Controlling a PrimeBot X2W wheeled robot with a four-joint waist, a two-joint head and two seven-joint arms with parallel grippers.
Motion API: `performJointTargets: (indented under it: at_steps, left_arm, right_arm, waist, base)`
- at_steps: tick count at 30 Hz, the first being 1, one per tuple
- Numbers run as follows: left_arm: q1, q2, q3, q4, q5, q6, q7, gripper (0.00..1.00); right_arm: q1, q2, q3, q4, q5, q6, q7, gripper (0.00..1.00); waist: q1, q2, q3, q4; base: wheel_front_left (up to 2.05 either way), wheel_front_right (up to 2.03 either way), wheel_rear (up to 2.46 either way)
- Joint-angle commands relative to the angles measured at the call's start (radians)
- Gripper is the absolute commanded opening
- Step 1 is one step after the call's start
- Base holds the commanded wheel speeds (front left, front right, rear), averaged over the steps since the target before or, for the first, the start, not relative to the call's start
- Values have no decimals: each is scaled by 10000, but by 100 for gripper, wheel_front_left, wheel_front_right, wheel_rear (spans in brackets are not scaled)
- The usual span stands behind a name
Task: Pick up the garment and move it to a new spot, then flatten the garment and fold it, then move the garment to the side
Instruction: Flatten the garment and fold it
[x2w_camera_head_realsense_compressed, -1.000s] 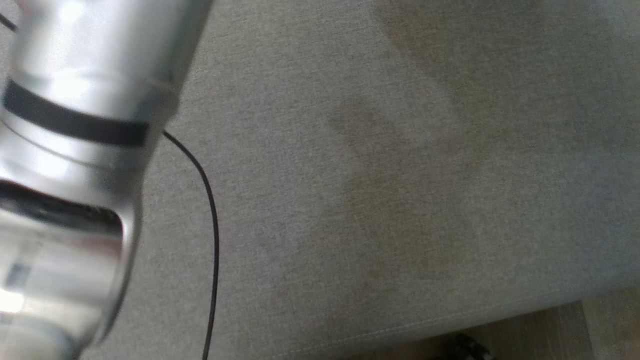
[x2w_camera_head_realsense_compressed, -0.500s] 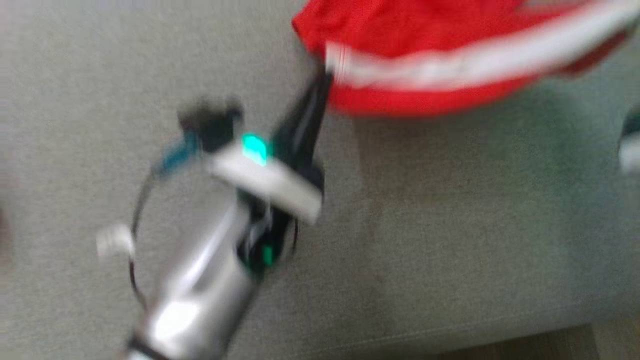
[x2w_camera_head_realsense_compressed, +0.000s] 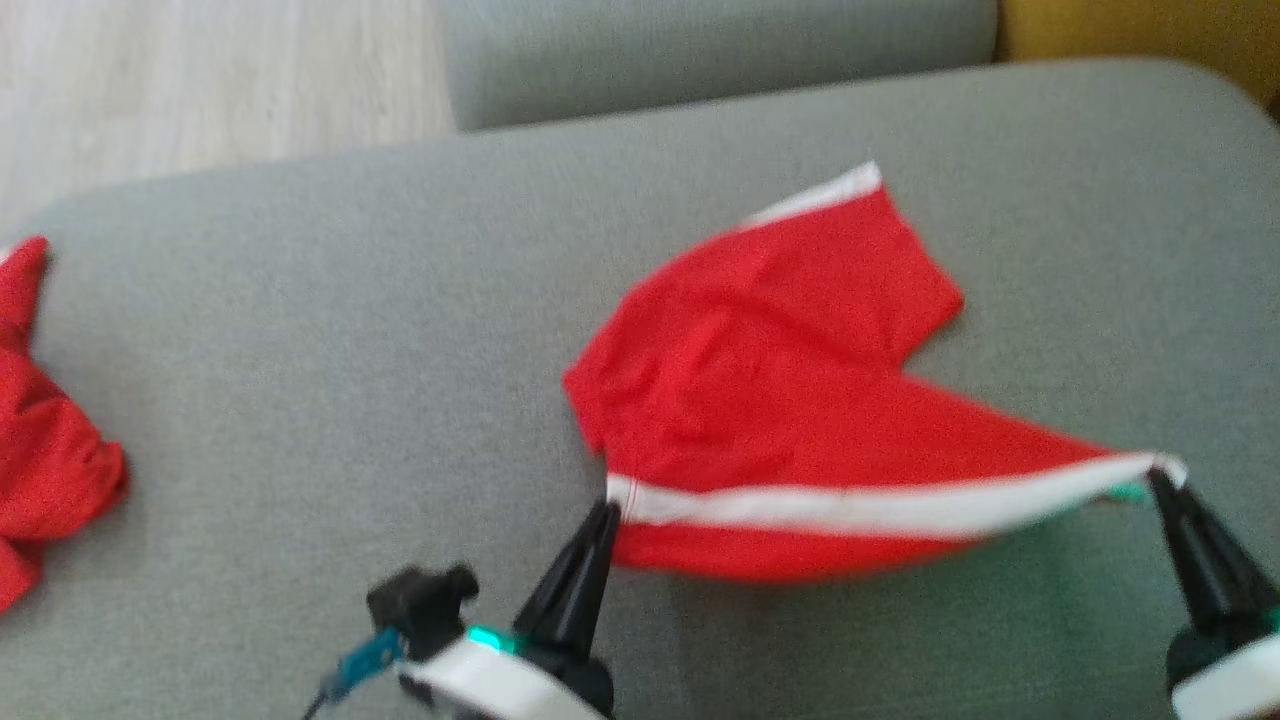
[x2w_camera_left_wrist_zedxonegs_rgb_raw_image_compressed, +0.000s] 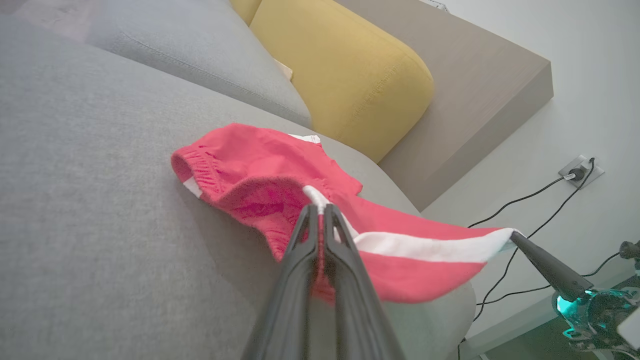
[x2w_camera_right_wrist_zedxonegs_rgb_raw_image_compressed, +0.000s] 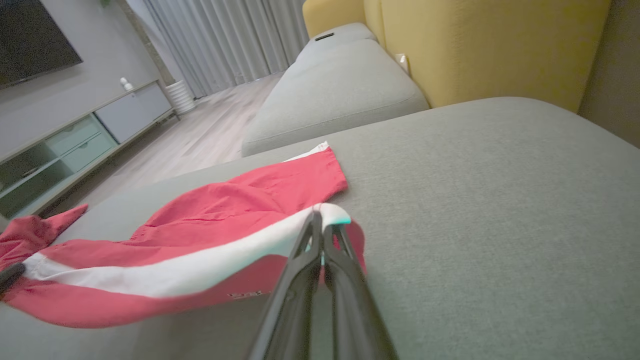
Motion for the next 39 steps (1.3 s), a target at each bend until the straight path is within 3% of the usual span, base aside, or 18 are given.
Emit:
performJointTargets:
  at_steps: [1,6,11,18,22,28,34,39]
  left_arm:
    - [-3,-6,401,-471,120,-63,-51,0]
    - [500,-7,505,-883,105,-63,-51,0]
    - [90,-7,476,-987,-471,-63,-51,0]
    - [-1718,-7,-37,-621,-2100,-63,-51,0]
    - [-3122,-7,-660,-18,-3232,-3,-51,0]
    - [-4998,-7,-1459,845,-4562,845,-51,0]
    - [-6228,-7,-1674,1294,-4683,1803,-51,0]
    - [-6577,-7,-1854,1339,-4750,2251,-51,0]
  right_arm:
    - [146,-285,-16,-647,-103,-7,157,0]
    - [941,-107,-615,-1969,-390,-7,929,0]
    - [255,-136,-941,-2167,-738,-7,1759,0]
    - [-2291,-1355,-504,-917,-983,-7,2461,0]
    - [-4159,-2329,367,250,-1025,-7,2585,0]
    - [-6743,-3495,2364,1889,-776,-7,2755,0]
    - [-8976,-3964,4282,3367,-313,-7,2593,0]
    - [-10211,-3962,5601,4470,118,-7,2380,0]
  waist:
    - [1,-1,-453,157]
    - [1,-1,-444,417]
    - [1,-1,-115,722]
    - [1,-1,1135,1236]
    - [1,-1,1844,1510]
    - [1,-1,2764,1881]
    - [1,-1,3465,2153]
    - [1,-1,3736,2278]
  base:
    - [0,0,0]
    - [0,0,0]
    - [0,0,0]
    - [0,0,0]
    - [0,0,0]
    - [0,0,0]
    - [0,0,0]
    - [0,0,0]
